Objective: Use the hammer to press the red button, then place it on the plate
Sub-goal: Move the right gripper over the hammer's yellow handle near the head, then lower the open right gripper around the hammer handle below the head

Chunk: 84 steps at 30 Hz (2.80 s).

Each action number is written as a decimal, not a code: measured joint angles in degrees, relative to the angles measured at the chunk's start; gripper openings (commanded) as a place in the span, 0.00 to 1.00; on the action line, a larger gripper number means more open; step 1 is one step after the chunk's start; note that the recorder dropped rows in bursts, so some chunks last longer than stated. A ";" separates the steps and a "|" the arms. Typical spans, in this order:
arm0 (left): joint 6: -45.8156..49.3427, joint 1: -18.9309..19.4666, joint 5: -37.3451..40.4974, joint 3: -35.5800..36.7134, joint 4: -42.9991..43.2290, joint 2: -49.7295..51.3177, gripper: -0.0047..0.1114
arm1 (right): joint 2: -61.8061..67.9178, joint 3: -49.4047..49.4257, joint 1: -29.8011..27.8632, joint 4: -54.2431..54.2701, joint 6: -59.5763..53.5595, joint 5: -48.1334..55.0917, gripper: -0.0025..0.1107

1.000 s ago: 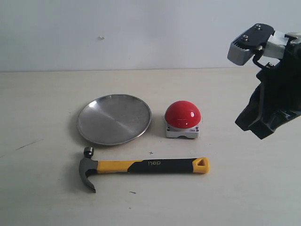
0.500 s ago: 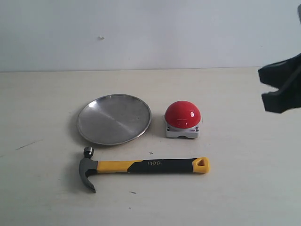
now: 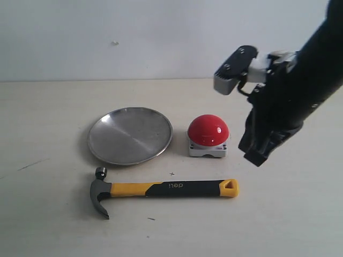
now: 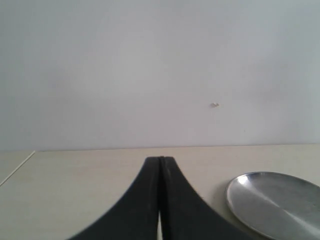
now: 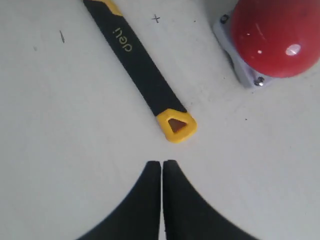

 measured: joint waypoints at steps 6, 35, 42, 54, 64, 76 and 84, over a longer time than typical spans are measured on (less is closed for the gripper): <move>0.00 0.00 0.00 0.00 0.00 0.00 0.04 | 9.54 -6.29 6.65 -4.94 0.08 1.45 0.16; 0.00 0.00 0.00 0.00 0.00 0.00 0.04 | 22.96 -13.08 17.79 -5.40 -1.14 -12.41 0.53; 0.00 0.00 0.00 0.00 0.00 0.00 0.04 | 27.96 -17.14 17.79 -5.16 -0.88 -6.34 0.53; 0.00 0.00 0.00 0.00 0.00 0.00 0.04 | 33.67 -21.50 20.78 -6.88 -6.58 -5.71 0.53; 0.00 0.00 0.00 0.00 0.00 0.00 0.04 | 35.34 -24.74 21.43 -6.78 -5.56 -7.42 0.52; 0.00 0.00 0.00 0.00 0.00 0.00 0.04 | 37.92 -26.03 21.62 -6.18 -5.47 -7.67 0.52; 0.00 0.00 0.00 0.00 0.00 0.00 0.04 | 37.92 -26.15 21.62 -6.18 -5.47 -7.79 0.52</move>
